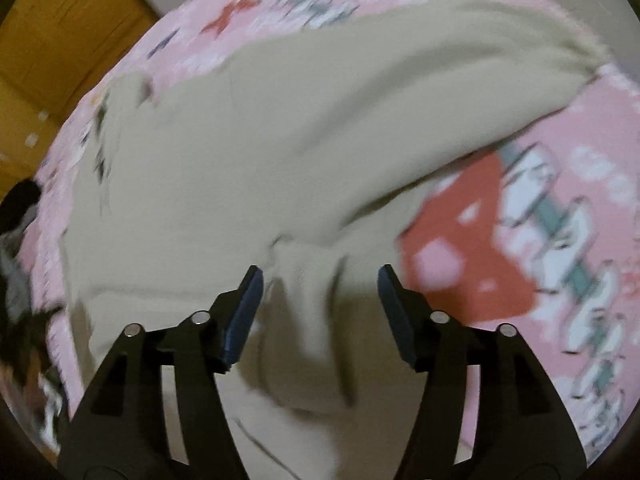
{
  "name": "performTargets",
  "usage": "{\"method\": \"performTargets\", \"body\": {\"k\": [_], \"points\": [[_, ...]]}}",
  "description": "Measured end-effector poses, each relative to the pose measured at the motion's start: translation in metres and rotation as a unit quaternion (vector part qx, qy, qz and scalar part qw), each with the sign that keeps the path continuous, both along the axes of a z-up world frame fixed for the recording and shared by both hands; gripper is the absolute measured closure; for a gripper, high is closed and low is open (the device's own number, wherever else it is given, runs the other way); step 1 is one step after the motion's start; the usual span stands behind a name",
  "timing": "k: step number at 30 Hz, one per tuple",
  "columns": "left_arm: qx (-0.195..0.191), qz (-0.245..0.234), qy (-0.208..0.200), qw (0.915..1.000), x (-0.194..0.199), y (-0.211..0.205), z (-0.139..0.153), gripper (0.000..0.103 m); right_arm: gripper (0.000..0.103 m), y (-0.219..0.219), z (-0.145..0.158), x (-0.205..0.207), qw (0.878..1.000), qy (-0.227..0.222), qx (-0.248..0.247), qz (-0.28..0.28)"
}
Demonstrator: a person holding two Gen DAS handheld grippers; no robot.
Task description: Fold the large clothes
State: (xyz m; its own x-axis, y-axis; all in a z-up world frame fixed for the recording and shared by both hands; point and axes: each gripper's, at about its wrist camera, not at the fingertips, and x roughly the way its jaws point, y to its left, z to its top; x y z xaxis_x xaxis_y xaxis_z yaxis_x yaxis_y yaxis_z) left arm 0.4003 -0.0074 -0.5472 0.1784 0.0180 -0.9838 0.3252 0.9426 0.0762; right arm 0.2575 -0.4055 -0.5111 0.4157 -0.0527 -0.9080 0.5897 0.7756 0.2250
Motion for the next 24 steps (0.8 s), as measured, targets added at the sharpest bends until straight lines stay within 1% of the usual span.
{"method": "performTargets", "body": {"k": [1, 2, 3, 4, 5, 6, 7, 8, 11, 12, 14, 15, 16, 17, 18, 19, 20, 21, 22, 23, 24], "points": [[0.001, -0.01, 0.009, 0.9999, -0.01, -0.001, -0.006, 0.017, 0.04, -0.002, 0.005, -0.003, 1.0, -0.014, 0.007, -0.013], [0.011, -0.02, 0.015, 0.9996, -0.022, -0.004, -0.014, 0.017, 0.04, 0.0, 0.008, -0.004, 0.999, -0.034, 0.031, -0.022], [0.03, -0.028, 0.026, 0.9988, -0.036, -0.006, -0.028, 0.017, 0.04, 0.004, 0.007, -0.002, 0.997, -0.041, 0.054, -0.021], [0.042, -0.029, 0.04, 0.9979, -0.046, -0.005, -0.041, 0.017, 0.04, 0.017, 0.005, 0.005, 0.995, -0.048, 0.084, -0.004], [0.049, -0.027, 0.05, 0.9972, -0.054, -0.002, -0.053, 0.016, 0.04, 0.028, 0.002, 0.012, 0.993, -0.053, 0.101, 0.01], [0.052, -0.023, 0.052, 0.997, -0.062, 0.003, -0.063, 0.014, 0.04, 0.044, -0.003, 0.02, 0.99, -0.059, 0.122, 0.032], [0.048, -0.021, 0.041, 0.9978, -0.066, 0.006, -0.066, 0.012, 0.04, 0.06, -0.01, 0.027, 0.987, -0.061, 0.136, 0.057], [0.046, -0.011, 0.037, 0.9982, -0.065, 0.009, -0.067, 0.007, 0.04, 0.075, -0.018, 0.034, 0.986, -0.058, 0.135, 0.075], [0.034, 0.025, 0.056, 0.9975, -0.058, 0.013, -0.07, 0.007, 0.04, 0.098, -0.046, 0.047, 0.99, -0.015, 0.103, 0.1], [0.038, 0.028, 0.058, 0.9972, -0.058, 0.011, -0.069, 0.007, 0.04, 0.102, -0.057, 0.051, 0.99, -0.003, 0.095, 0.109], [0.053, 0.031, 0.059, 0.9963, -0.057, 0.004, -0.064, 0.008, 0.04, 0.101, -0.062, 0.047, 0.988, -0.006, 0.094, 0.121], [0.057, 0.033, 0.061, 0.996, -0.055, 0.001, -0.06, 0.01, 0.04, 0.096, -0.059, 0.046, 0.986, -0.012, 0.11, 0.122], [0.054, 0.038, 0.063, 0.9959, -0.053, -0.002, -0.053, 0.011, 0.04, 0.086, -0.054, 0.044, 0.984, -0.021, 0.131, 0.118], [0.042, 0.046, 0.064, 0.996, -0.049, -0.008, -0.041, 0.011, 0.04, 0.073, -0.048, 0.041, 0.983, -0.026, 0.144, 0.107], [0.036, 0.051, 0.062, 0.9961, -0.046, -0.014, -0.033, 0.011, 0.04, 0.058, -0.041, 0.033, 0.983, -0.034, 0.153, 0.092], [0.03, 0.053, 0.057, 0.9965, -0.042, -0.021, -0.022, 0.011, 0.04, 0.031, -0.031, 0.024, 0.982, -0.054, 0.17, 0.066], [0.021, 0.052, 0.049, 0.9972, -0.036, -0.038, -0.008, 0.011, 0.034, 0.011, -0.024, 0.02, 0.981, -0.065, 0.176, 0.042], [0.012, 0.05, 0.045, 0.9977, -0.033, -0.05, 0.002, 0.011, 0.029, -0.013, -0.016, 0.013, 0.983, -0.074, 0.169, 0.015], [-0.003, 0.046, 0.039, 0.9982, -0.029, -0.069, 0.014, 0.011, 0.022, -0.049, -0.004, 0.002, 0.983, -0.096, 0.153, -0.023], [-0.021, 0.039, 0.034, 0.9984, -0.025, -0.092, 0.024, 0.011, 0.013, -0.073, 0.004, -0.007, 0.983, -0.111, 0.142, -0.047], [-0.034, 0.031, 0.029, 0.9985, -0.022, -0.114, 0.033, 0.011, 0.012, -0.108, 0.011, -0.018, 0.98, -0.13, 0.125, -0.08]]}}
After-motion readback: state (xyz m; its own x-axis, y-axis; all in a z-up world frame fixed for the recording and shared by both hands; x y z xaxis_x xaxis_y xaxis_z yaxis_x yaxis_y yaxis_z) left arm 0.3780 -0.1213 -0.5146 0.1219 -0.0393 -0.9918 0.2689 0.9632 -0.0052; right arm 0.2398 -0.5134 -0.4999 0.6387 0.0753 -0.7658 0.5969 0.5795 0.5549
